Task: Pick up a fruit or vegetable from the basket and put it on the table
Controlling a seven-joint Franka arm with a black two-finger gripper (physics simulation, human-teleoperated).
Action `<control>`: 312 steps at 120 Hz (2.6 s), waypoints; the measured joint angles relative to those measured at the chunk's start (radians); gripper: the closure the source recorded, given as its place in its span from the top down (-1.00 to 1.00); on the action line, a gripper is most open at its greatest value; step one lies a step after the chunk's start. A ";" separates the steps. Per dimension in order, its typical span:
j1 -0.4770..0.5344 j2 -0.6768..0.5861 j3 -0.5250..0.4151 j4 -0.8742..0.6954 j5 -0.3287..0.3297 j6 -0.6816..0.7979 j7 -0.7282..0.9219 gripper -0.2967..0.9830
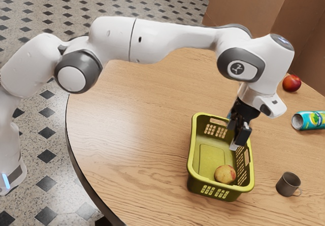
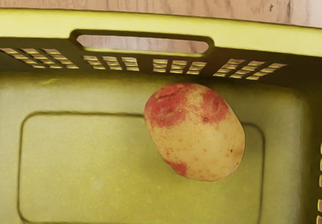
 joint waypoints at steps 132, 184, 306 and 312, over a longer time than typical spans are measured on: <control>-0.019 0.122 -0.029 -0.005 0.002 0.028 0.100 0.54; -0.019 0.156 -0.030 -0.005 0.002 0.054 0.113 0.54; -0.020 0.158 -0.030 -0.005 0.033 0.077 0.118 0.08; -0.020 0.150 -0.030 -0.003 0.036 0.070 0.118 0.11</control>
